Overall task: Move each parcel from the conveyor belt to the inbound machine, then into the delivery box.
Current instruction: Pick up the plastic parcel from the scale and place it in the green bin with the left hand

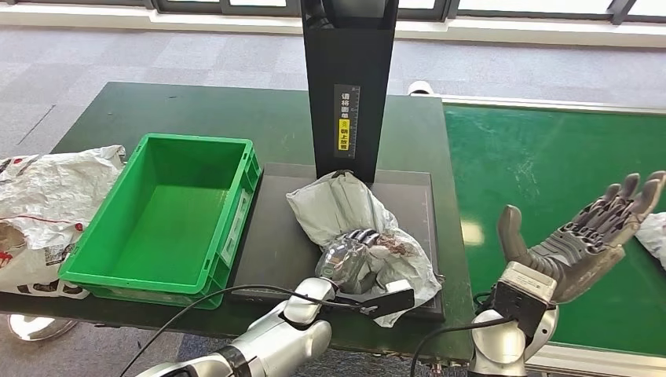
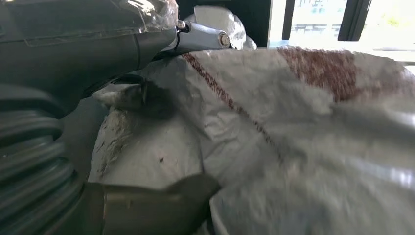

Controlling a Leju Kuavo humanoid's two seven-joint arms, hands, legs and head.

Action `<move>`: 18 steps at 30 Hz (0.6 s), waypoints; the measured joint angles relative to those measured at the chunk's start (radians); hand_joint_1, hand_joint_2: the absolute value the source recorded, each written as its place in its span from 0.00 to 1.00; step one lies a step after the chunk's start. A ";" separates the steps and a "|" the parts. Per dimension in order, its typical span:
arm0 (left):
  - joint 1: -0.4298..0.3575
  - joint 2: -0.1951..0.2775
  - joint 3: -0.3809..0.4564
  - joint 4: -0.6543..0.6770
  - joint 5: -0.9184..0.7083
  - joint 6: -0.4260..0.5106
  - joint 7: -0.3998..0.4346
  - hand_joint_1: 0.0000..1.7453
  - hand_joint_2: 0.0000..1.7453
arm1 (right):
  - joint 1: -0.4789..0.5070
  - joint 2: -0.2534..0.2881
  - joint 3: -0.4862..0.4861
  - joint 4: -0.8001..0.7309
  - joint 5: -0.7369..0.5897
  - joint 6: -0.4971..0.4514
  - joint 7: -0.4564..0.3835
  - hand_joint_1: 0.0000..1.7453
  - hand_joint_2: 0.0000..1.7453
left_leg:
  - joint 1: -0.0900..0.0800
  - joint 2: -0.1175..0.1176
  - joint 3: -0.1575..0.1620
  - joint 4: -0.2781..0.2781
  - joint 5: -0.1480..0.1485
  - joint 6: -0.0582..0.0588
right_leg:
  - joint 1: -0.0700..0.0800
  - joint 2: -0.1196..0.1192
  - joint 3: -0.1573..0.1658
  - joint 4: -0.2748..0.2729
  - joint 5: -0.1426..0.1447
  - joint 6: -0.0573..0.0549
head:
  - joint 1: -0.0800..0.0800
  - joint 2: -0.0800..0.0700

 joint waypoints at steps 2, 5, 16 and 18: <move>-0.002 0.000 -0.023 0.010 -0.033 0.004 0.037 1.00 1.00 | 0.002 -0.001 0.000 0.000 -0.002 0.000 0.000 0.00 1.00 | 0.000 0.000 0.000 0.000 0.000 0.000 | 0.000 0.000 0.000 0.000 0.000 0.000 | 0.000 0.000; -0.007 0.000 -0.052 0.021 -0.087 0.026 0.091 1.00 1.00 | 0.002 -0.001 0.000 0.000 0.000 0.000 0.000 0.00 1.00 | 0.000 0.000 0.001 0.000 0.000 0.000 | 0.000 0.000 0.001 0.000 0.000 0.000 | 0.000 0.000; 0.044 0.035 0.082 -0.108 -0.617 0.206 0.222 1.00 1.00 | 0.020 -0.003 0.000 0.000 0.006 0.000 0.001 0.00 1.00 | 0.000 0.000 0.000 0.000 0.000 0.000 | 0.000 0.000 0.000 0.000 0.000 0.000 | 0.000 0.000; 0.064 0.057 0.154 -0.201 -0.660 0.208 0.243 1.00 1.00 | 0.027 -0.004 0.000 -0.002 0.004 0.000 0.001 0.00 1.00 | 0.000 0.001 0.000 0.000 0.000 0.000 | 0.000 0.001 -0.001 0.000 0.000 0.000 | 0.000 0.000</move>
